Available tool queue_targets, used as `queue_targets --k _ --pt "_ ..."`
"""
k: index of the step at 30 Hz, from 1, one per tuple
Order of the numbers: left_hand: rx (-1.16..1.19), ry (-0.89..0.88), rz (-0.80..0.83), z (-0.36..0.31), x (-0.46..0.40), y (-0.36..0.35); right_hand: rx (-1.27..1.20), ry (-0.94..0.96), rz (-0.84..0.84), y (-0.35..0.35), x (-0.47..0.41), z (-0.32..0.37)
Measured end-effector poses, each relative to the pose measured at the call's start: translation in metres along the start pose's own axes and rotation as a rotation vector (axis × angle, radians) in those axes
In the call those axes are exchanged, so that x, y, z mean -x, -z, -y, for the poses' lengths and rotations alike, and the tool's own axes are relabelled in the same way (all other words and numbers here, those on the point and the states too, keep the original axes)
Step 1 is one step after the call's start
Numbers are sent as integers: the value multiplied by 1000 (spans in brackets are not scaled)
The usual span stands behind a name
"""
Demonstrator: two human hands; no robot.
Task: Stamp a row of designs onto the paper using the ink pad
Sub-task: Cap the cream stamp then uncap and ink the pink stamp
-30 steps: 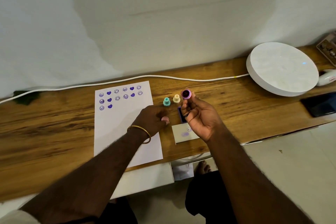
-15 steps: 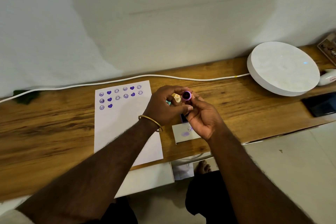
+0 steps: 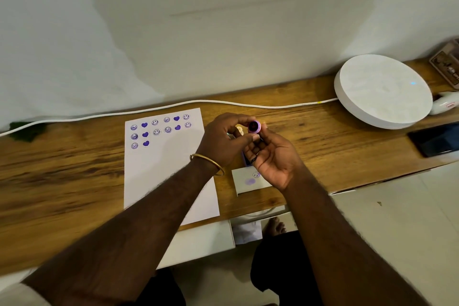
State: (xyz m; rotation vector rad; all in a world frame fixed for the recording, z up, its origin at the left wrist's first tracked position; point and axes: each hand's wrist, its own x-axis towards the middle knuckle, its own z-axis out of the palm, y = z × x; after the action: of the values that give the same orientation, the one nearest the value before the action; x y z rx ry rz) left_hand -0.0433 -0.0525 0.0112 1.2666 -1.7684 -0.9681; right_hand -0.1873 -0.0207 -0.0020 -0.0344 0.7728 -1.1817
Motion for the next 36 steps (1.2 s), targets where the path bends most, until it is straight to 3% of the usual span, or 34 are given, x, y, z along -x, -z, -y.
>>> queue_targets --k 6,9,11,14,18,25,36 --pt "18 8 16 0 0 0 22 -12 41 3 0 0" --pt "44 68 45 5 1 -1 106 53 -15 6 -1 6" --pt "10 163 100 12 3 -4 381 184 -160 11 -1 12" --pt "-190 208 253 30 7 -10 1089 433 -450 26 -6 10" --pt "-356 222 374 41 14 -19 1522 527 -436 33 -16 -4" --pt "-476 155 364 41 9 -29 1718 567 -468 34 -22 -8" --pt "-543 157 371 42 4 -32 1782 592 -431 35 -24 -12"
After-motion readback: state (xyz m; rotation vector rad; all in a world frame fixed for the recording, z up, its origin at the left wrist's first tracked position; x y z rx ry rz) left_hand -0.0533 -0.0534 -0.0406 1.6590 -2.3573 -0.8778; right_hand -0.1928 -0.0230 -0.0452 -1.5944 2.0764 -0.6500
